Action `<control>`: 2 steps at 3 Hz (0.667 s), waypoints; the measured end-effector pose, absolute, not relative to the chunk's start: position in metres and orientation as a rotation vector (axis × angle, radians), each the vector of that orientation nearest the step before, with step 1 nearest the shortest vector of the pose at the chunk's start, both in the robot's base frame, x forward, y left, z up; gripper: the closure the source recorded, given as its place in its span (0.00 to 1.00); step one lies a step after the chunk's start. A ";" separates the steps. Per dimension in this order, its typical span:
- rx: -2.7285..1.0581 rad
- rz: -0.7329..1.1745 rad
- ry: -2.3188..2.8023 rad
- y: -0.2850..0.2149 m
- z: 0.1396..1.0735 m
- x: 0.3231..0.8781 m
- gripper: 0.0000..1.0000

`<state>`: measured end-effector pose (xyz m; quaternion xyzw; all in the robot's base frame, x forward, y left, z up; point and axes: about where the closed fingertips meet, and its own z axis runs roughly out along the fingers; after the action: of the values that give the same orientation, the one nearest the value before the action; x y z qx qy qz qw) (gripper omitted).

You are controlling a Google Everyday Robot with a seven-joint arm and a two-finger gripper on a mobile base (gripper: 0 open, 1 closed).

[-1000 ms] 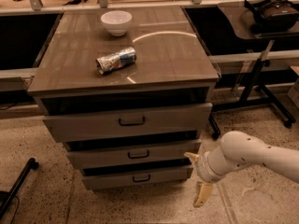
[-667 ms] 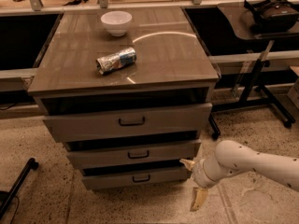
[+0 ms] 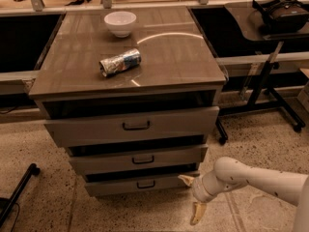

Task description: Open bottom drawer

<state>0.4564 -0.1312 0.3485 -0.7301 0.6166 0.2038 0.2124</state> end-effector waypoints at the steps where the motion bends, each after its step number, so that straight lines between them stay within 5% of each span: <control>1: -2.032 0.559 1.718 -0.131 0.345 0.459 0.00; 2: -2.063 0.516 1.756 -0.132 0.321 0.474 0.00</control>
Offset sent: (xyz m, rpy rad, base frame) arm 0.0382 -0.0043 -0.0512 -0.1235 -0.0076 -0.0198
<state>0.4743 -0.1319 0.3211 -0.7344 0.6249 0.1838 0.1908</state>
